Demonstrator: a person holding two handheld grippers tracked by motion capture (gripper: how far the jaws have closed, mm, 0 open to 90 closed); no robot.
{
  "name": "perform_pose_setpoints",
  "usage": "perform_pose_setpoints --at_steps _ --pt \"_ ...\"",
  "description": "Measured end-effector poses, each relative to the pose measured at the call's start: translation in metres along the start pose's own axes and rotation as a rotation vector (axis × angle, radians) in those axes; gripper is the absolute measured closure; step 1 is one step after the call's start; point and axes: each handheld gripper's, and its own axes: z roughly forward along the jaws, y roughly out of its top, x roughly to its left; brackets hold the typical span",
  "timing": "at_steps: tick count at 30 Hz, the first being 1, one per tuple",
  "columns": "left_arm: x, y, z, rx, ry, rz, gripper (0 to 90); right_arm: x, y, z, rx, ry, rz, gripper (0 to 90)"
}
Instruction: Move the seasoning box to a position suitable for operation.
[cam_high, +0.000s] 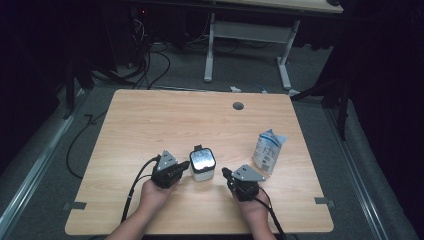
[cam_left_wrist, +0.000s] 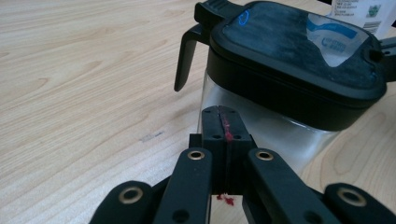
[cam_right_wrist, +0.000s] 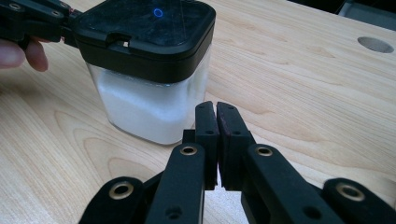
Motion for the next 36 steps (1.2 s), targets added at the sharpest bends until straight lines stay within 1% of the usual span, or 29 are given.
perform_pose_setpoints --at_steps 8,23,33,34,36 --pt "0.002 0.002 0.004 -0.011 -0.005 -0.014 90.0 -0.001 -0.002 -0.001 0.005 -0.002 0.009 88.0" --pt "0.004 0.003 0.007 -0.021 -0.007 -0.025 90.0 -0.003 -0.007 0.0 0.019 0.0 0.025 88.0" --pt "0.005 0.007 0.01 -0.019 -0.009 -0.027 90.0 -0.004 -0.011 -0.006 0.02 -0.012 0.027 88.0" --pt "0.005 0.008 0.011 -0.02 -0.003 -0.026 90.0 -0.004 -0.012 -0.007 0.022 -0.014 0.034 88.0" --pt "0.005 0.009 0.013 -0.02 -0.013 -0.033 90.0 -0.004 -0.013 -0.008 0.023 -0.018 0.035 88.0"
